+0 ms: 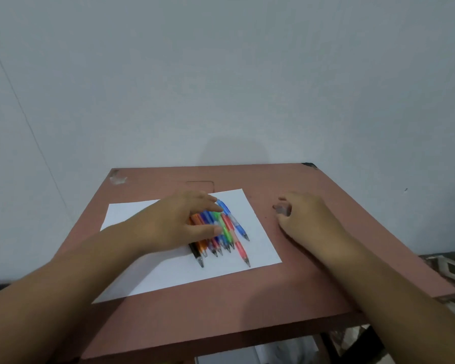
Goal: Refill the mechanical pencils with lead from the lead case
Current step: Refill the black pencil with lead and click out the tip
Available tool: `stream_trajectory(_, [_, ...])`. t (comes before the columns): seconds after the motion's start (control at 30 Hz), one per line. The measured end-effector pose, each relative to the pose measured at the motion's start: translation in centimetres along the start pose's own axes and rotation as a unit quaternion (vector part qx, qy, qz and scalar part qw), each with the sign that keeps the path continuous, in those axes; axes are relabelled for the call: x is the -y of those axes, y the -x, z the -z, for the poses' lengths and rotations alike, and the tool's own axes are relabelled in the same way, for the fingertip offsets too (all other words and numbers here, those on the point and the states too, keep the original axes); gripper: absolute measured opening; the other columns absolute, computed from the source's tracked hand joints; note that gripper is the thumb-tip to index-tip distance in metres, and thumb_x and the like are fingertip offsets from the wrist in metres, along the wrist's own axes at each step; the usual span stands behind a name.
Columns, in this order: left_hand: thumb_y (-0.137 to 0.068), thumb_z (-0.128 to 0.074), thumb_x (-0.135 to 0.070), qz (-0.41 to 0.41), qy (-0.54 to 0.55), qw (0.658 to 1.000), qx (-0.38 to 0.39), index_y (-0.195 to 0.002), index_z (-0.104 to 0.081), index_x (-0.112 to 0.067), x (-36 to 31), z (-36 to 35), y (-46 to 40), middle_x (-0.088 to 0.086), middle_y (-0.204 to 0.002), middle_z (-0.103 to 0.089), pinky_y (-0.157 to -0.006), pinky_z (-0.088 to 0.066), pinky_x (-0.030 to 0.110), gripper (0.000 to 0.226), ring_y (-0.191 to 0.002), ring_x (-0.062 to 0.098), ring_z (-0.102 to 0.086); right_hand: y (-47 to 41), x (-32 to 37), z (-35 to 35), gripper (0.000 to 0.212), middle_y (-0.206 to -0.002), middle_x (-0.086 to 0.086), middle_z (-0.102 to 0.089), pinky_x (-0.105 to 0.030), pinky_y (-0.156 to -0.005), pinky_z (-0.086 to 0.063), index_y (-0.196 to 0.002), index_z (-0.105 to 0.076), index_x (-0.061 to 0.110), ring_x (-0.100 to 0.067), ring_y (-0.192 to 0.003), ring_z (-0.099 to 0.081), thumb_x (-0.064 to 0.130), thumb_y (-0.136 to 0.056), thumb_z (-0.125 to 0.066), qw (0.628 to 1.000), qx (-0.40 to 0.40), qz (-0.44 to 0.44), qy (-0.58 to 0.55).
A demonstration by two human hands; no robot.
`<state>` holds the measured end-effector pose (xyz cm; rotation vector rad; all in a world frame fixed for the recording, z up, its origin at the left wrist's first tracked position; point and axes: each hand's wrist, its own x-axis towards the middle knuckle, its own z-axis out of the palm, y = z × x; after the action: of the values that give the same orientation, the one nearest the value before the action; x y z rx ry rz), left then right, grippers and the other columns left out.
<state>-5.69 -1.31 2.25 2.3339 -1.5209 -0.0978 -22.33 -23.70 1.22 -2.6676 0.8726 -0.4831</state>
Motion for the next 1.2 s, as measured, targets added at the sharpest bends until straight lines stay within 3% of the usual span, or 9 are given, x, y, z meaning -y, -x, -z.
stream_trajectory(0.07, [-0.088,-0.055,-0.068,0.001,-0.011,1.0,0.007,-0.138,-0.052,-0.046,-0.5,-0.4,-0.4,-0.026,-0.149,-0.041,-0.112,-0.036,0.029,0.055,-0.133,-0.004,-0.033,0.2,-0.3,-0.1,0.028,-0.115,-0.002,-0.071,-0.022,-0.083,-0.046,-0.123,-0.07,0.016,-0.02,-0.105,-0.064,0.019,-0.097,-0.061,1.0,-0.009,0.018,0.002])
stream_trajectory(0.3, [-0.087,-0.054,-0.069,0.003,-0.017,1.0,-0.01,-0.138,-0.055,-0.043,0.5,-0.8,0.6,-0.024,-0.151,-0.041,-0.114,-0.034,0.032,0.057,-0.141,-0.003,-0.027,0.1,2.0,-1.0,0.018,-0.098,0.003,-0.074,-0.024,-0.067,-0.055,-0.108,-0.077,0.022,-0.011,-0.081,-0.065,0.022,-0.098,-0.063,0.998,-0.018,0.044,-0.038])
stream_trajectory(0.43, [-0.083,-0.052,-0.073,0.007,-0.004,1.0,-0.017,-0.136,-0.057,-0.043,1.3,-0.3,1.3,-0.022,-0.15,-0.044,-0.111,-0.039,0.031,0.061,-0.139,-0.003,-0.03,-0.5,4.6,-2.1,0.02,-0.105,0.006,-0.073,-0.012,-0.052,-0.036,-0.115,-0.075,0.025,-0.008,-0.077,-0.064,0.028,-0.1,-0.062,0.997,-0.006,0.065,-0.04])
stream_trajectory(0.5, [-0.082,-0.05,-0.076,0.016,-0.009,1.0,-0.014,-0.137,-0.056,-0.044,1.8,-0.1,1.8,-0.022,-0.15,-0.044,-0.103,-0.042,0.024,0.063,-0.137,-0.004,-0.031,-0.7,5.6,-2.6,0.021,-0.107,0.006,-0.073,-0.013,-0.052,-0.038,-0.115,-0.075,0.025,-0.009,-0.079,-0.066,0.029,-0.101,-0.06,0.996,0.002,0.079,-0.035])
stream_trajectory(0.67, [-0.078,-0.046,-0.078,0.045,-0.008,0.999,-0.027,-0.143,-0.046,-0.047,2.6,0.0,3.5,-0.023,-0.157,-0.032,-0.109,-0.033,0.026,0.072,-0.14,-0.003,-0.025,-0.8,6.3,-3.6,0.022,-0.094,0.007,-0.072,-0.025,-0.059,-0.057,-0.106,-0.076,0.022,-0.009,-0.07,-0.065,0.034,-0.101,-0.058,0.994,0.021,0.11,-0.015])
stream_trajectory(0.83, [-0.08,-0.048,-0.079,0.102,-0.023,0.992,-0.072,-0.146,-0.038,-0.046,3.5,-0.4,5.3,-0.023,-0.157,-0.028,-0.111,-0.034,0.033,0.075,-0.142,0.002,-0.024,-0.5,5.2,-3.0,0.026,-0.096,0.009,-0.072,-0.032,-0.064,-0.058,-0.102,-0.076,0.023,-0.011,-0.077,-0.066,0.038,-0.102,-0.055,0.992,0.03,0.111,-0.042])
stream_trajectory(0.97, [-0.079,-0.037,-0.085,0.124,-0.063,0.985,-0.103,-0.133,-0.049,-0.044,4.3,-0.8,6.3,-0.026,-0.135,-0.044,-0.093,-0.045,0.027,0.069,-0.116,-0.003,-0.037,-0.3,4.0,-1.8,0.037,-0.124,0.011,-0.066,-0.021,-0.083,-0.05,-0.13,-0.066,0.03,-0.005,-0.11,-0.057,0.048,-0.102,-0.051,0.981,0.104,0.166,-0.008])
stream_trajectory(1.07, [-0.084,-0.04,-0.078,0.111,-0.049,0.989,-0.089,-0.129,-0.053,-0.046,3.9,-0.7,6.7,-0.028,-0.134,-0.048,-0.098,-0.043,0.025,0.057,-0.12,-0.003,-0.043,0.5,3.3,-1.1,0.052,-0.159,0.014,-0.04,-0.034,-0.119,-0.03,-0.151,-0.046,0.037,-0.011,-0.153,-0.02,0.056,-0.103,-0.044,0.966,0.182,0.185,-0.01])
stream_trajectory(1.2, [-0.093,-0.044,-0.064,0.101,-0.057,0.991,-0.074,-0.138,-0.051,-0.043,3.2,-0.6,6.7,-0.027,-0.145,-0.045,-0.1,-0.036,0.02,0.05,-0.129,-0.003,-0.04,1.5,4.0,-1.3,0.064,-0.168,0.015,-0.01,-0.047,-0.127,-0.005,-0.16,-0.018,0.042,-0.012,-0.156,0.006,0.065,-0.101,-0.032,0.954,0.229,0.188,0.035])
